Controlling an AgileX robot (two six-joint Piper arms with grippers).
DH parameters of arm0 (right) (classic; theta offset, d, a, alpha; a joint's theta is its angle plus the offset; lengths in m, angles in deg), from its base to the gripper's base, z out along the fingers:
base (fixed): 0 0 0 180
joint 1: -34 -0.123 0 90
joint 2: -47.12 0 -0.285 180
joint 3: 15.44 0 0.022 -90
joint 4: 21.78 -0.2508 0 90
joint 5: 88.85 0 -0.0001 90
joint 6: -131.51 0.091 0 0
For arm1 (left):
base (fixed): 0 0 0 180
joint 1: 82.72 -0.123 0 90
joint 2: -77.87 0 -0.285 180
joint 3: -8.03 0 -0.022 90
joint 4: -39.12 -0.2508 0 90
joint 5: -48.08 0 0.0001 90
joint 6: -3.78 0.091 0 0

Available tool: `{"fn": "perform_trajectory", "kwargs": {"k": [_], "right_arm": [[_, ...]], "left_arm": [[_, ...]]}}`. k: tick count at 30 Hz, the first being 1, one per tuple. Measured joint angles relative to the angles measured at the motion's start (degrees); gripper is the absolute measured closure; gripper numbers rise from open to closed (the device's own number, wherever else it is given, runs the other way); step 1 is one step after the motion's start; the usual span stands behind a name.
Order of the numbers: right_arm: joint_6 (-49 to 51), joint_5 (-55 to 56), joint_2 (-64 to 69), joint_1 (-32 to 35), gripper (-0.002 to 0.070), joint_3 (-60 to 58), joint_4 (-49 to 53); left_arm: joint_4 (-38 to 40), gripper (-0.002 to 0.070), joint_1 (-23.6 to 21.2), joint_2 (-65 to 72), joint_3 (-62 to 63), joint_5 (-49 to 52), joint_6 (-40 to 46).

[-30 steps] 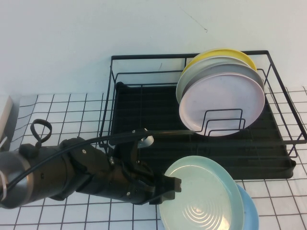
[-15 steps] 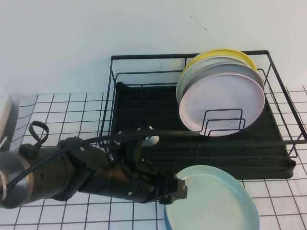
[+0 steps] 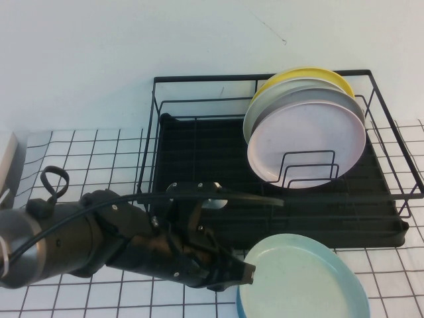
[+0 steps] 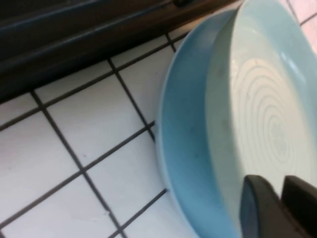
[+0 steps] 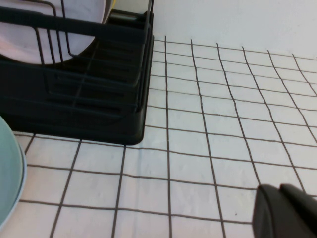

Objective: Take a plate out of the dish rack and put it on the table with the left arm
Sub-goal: Place the plate from the table

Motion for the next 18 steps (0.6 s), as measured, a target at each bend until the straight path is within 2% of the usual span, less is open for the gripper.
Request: {"fn": "perform_trajectory", "kwargs": {"k": [3, 5, 7, 10, 12, 14, 18], "right_arm": [[0.0, 0.0, 0.0, 0.0, 0.0679, 0.0, 0.0], [0.0, 0.0, 0.0, 0.0, 0.0679, 0.0, 0.0], [0.0, 0.0, 0.0, 0.0, 0.0679, 0.0, 0.0], [0.0, 0.0, 0.0, 0.0, 0.0679, 0.0, 0.0], [0.0, 0.0, 0.0, 0.0, 0.0679, 0.0, 0.0], [0.0, 0.0, 0.0, 0.0, 0.0679, 0.0, 0.0], [0.0, 0.0, 0.0, 0.0, 0.0679, 0.0, 0.0]], "left_arm": [[-2.9, 0.0643, 0.0, -0.4, 0.0, 0.0, -0.9], [-4.5, 0.0645, 0.0, -0.9, 0.0, 0.0, -1.6], [-5.7, 0.0603, 0.0, -1.4, 0.0, 0.3, -1.8], [-6.9, 0.0484, 0.0, -2.0, 0.0, 0.8, -1.9], [-8.1, 0.0439, 0.0, -2.7, 0.0, 0.9, -2.7], [-9.8, 0.0468, 0.0, -3.9, 0.0, 0.8, -3.7], [-15.3, 0.0626, 0.0, -8.9, 0.0, -0.7, -6.4]]}}
